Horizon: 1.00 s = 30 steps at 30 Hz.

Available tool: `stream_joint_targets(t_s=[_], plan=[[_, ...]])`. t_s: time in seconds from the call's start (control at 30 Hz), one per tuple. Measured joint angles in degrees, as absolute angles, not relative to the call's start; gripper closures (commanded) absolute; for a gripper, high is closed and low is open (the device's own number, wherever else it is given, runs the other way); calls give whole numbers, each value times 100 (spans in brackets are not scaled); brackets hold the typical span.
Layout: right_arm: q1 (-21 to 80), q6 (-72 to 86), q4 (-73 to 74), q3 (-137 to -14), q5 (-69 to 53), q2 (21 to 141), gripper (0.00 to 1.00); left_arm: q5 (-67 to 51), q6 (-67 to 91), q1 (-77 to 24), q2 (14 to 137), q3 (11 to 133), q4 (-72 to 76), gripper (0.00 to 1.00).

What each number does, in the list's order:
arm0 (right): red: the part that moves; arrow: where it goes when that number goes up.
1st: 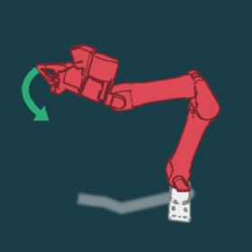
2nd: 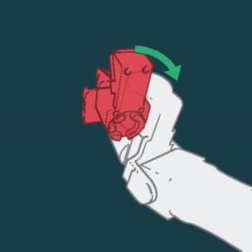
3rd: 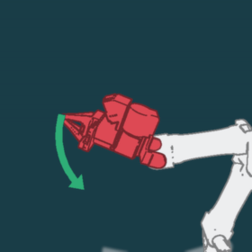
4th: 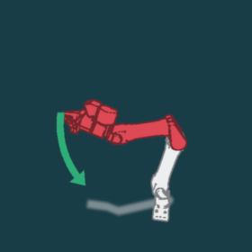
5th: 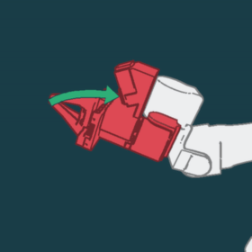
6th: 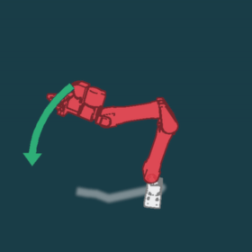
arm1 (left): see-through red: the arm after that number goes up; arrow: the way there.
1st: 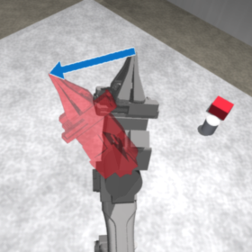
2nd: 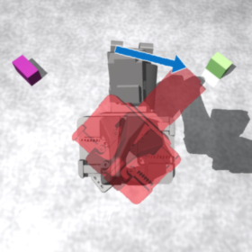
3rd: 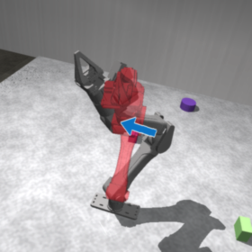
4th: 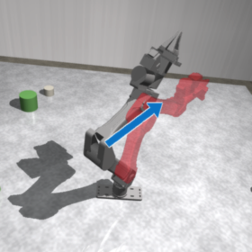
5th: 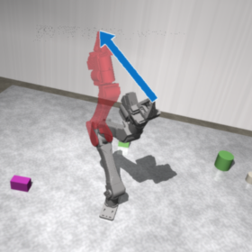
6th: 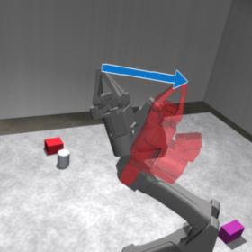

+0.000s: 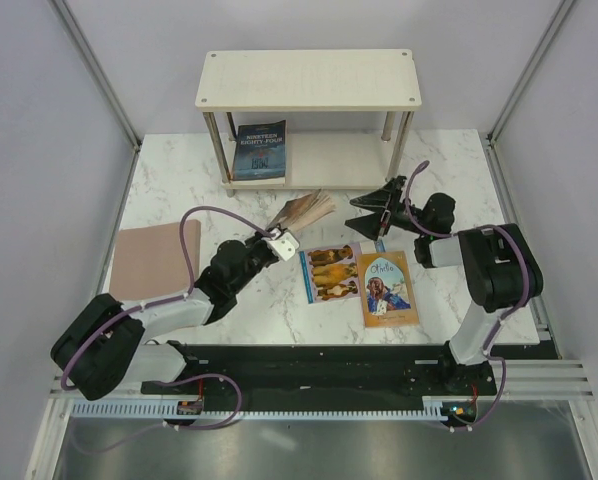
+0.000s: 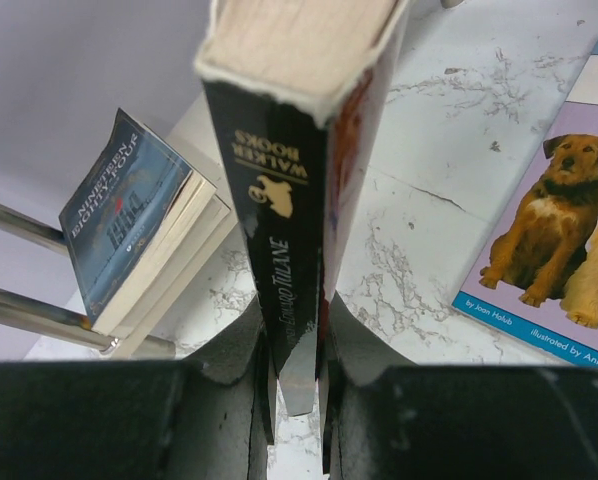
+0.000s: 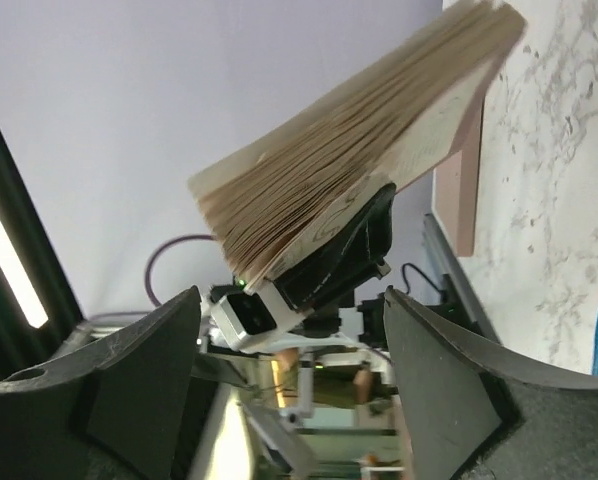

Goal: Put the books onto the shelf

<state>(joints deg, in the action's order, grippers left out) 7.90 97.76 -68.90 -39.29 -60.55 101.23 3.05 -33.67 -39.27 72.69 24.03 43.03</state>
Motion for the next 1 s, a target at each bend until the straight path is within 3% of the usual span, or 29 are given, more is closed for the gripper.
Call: stream_joint_targets(t_s=[0.27, 1.0], plan=[[790, 10927, -7269, -3815, -6069, 10602, 18, 228, -3879, -4029, 7273, 2154, 4705, 98], [1028, 11179, -7380, -3820, -6055, 10602, 16, -152, -5304, -4757, 7950, 2069, 5238, 98]])
